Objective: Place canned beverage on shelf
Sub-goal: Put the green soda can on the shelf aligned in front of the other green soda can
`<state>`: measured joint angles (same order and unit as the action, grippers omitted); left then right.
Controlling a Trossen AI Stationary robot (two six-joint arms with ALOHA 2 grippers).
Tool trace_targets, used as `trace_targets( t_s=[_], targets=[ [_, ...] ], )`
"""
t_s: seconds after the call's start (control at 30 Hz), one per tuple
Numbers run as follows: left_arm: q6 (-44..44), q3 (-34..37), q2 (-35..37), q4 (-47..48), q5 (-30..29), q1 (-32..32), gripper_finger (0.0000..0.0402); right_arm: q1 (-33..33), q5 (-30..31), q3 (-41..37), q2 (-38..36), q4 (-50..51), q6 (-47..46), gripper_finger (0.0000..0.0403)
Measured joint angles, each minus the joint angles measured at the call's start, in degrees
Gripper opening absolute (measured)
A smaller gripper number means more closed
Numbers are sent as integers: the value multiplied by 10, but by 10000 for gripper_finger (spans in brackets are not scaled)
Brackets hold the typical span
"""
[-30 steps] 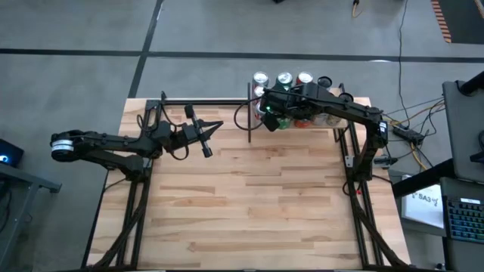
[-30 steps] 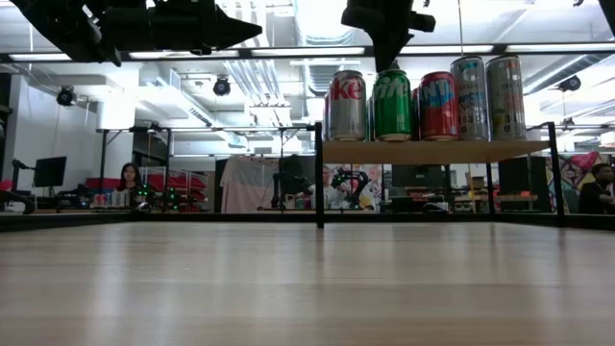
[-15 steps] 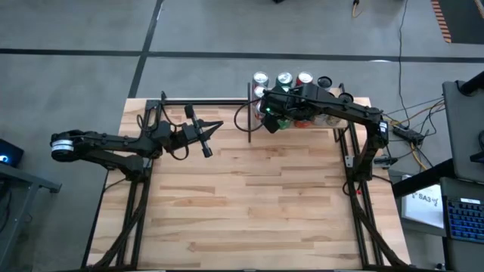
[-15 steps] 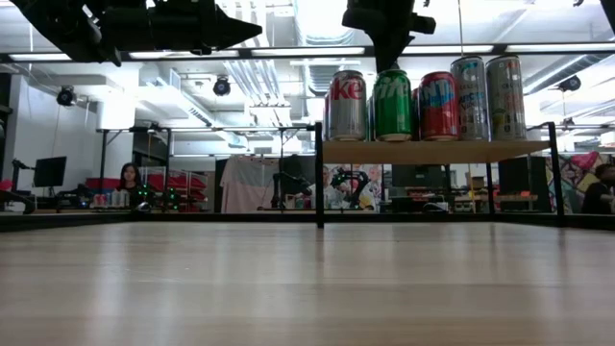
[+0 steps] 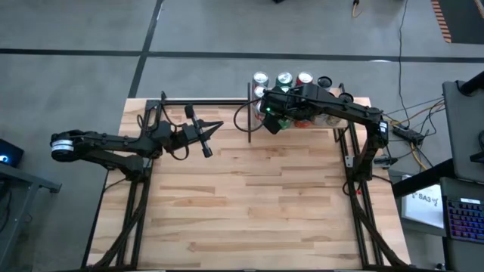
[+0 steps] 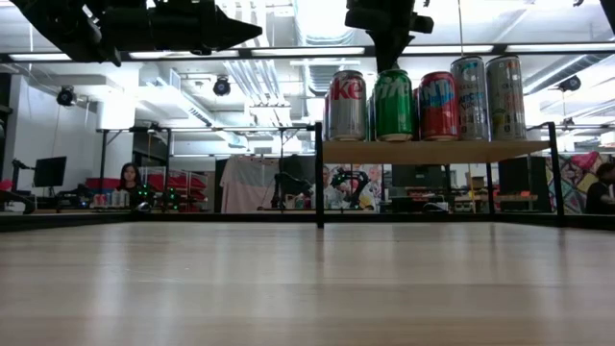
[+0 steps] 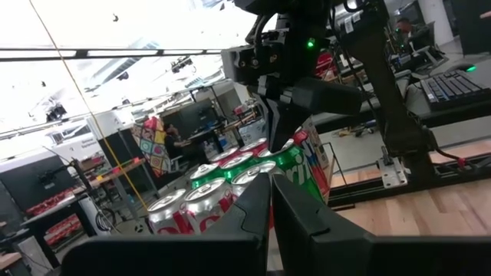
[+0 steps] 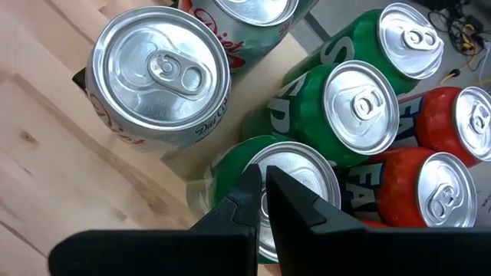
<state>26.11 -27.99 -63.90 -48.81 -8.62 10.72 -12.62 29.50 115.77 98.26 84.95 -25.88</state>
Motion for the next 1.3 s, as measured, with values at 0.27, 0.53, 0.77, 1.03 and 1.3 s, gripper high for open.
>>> trace_targets(
  t_s=[0.27,0.53,0.77,1.03,1.3],
  targets=[
    [0,0,0,2,0,0,0,7,-1,0,0,1,11,12],
    [0,0,0,1,0,0,0,11,0,0,0,2,17,12],
    [0,0,0,1,0,0,0,11,31,0,0,2,25,12],
    [0,0,0,1,0,0,0,11,-26,37,-3,6,-6,12],
    [0,0,0,3,0,0,0,10,-112,45,-4,51,-39,12]
  ],
)
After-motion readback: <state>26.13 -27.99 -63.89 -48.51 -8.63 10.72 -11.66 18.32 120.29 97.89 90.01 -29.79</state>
